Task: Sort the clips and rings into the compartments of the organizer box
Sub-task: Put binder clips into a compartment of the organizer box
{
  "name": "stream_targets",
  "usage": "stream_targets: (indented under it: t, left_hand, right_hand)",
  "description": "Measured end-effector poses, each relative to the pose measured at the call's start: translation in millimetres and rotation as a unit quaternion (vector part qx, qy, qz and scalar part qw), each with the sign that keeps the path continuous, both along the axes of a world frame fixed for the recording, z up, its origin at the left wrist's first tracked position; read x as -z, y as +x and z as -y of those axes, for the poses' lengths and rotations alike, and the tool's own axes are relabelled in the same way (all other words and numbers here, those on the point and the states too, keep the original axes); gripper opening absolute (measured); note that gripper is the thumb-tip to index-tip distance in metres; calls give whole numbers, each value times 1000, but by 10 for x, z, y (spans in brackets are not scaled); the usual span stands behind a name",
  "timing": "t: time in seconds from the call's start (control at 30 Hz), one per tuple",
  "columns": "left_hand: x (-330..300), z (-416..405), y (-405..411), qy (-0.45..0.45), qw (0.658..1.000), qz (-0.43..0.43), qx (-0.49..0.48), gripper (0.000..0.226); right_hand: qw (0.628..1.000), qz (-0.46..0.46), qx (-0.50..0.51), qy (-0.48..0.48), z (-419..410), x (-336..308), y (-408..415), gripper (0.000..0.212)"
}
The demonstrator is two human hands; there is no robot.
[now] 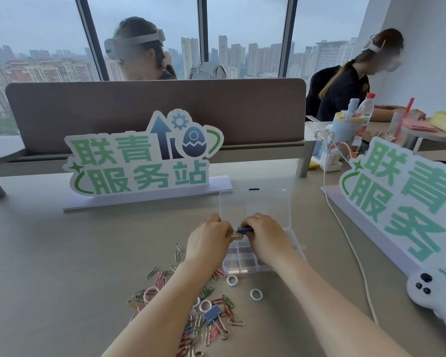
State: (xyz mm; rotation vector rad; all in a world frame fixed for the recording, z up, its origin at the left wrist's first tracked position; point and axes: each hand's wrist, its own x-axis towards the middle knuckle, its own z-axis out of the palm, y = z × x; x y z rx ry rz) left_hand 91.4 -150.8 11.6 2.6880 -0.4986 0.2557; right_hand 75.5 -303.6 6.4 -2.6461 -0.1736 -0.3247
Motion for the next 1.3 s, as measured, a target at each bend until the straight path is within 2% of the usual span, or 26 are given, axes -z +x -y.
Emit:
stream_targets:
  t: [0.53,1.03,1.3]
  left_hand:
    - [30,-14,24,-99,992,-73,-26,12]
    - [64,-65,-38,-91,994,-58,-13,7]
    - [60,-101,-98,-77,996,-50,-11,8]
  right_hand:
    - [999,-25,-24,-22,-26,-69,28,21]
    - [998,-18,-39,-40,-99,5,21,25]
    - [997,-10,-38,-70,-137,42,-27,35]
